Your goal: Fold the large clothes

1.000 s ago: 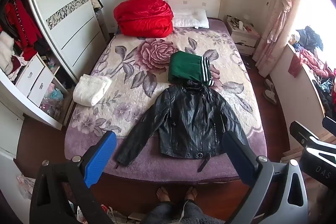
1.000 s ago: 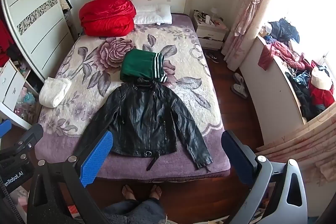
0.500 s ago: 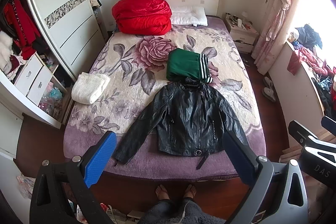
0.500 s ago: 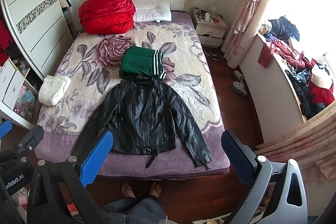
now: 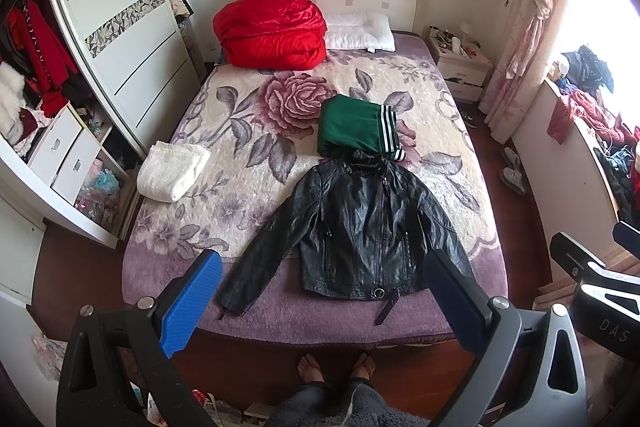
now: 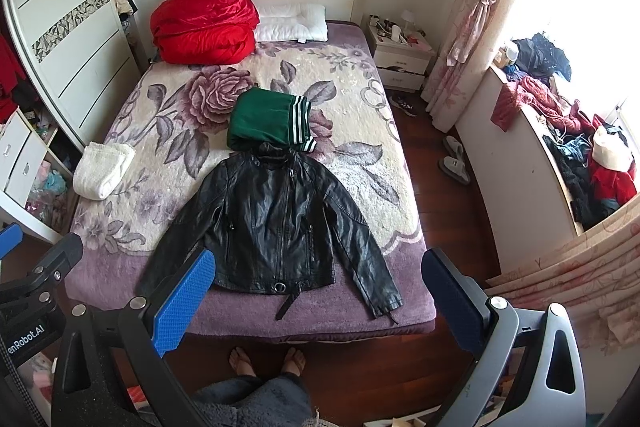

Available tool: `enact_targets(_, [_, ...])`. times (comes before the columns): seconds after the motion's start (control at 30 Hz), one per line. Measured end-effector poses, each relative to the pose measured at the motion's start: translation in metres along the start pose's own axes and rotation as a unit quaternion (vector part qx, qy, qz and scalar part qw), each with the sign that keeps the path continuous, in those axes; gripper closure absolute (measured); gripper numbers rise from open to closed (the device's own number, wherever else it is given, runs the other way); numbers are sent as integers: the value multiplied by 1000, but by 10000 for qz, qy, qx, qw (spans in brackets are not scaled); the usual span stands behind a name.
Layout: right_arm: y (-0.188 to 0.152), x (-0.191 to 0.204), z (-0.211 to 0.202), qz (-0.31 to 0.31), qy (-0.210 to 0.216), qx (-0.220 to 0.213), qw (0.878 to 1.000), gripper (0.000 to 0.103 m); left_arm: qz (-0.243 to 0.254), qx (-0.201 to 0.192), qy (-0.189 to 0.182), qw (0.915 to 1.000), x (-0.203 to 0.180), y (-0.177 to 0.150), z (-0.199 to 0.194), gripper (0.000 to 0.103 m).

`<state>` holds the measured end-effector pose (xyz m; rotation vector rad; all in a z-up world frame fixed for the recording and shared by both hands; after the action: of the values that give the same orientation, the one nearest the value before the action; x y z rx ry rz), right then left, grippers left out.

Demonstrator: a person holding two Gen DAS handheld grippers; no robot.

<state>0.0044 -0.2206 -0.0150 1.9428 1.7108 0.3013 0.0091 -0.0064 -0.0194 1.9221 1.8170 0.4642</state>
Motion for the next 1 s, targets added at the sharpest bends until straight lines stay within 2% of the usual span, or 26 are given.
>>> enact_targets(0.83, [4, 2, -3, 5, 8, -8, 10000, 0, 17, -41, 22, 10000, -5, 14, -6, 0])
enact_targets(1.0, [-7, 1, 2, 2, 26, 4, 10000, 0, 29, -50, 17, 10000, -4, 16, -9, 0])
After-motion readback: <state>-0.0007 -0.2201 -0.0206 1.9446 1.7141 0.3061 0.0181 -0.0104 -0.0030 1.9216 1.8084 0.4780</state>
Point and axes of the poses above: each gripper's, at about its wrist camera, not at the fingertips, and z roughly the way its jaws point, x to its left, y to its top, the point moved 2 cm from there along z, roughly the way its jaws point, and after that the axes turned 5 degrees about -y, right-handed, at the moved point
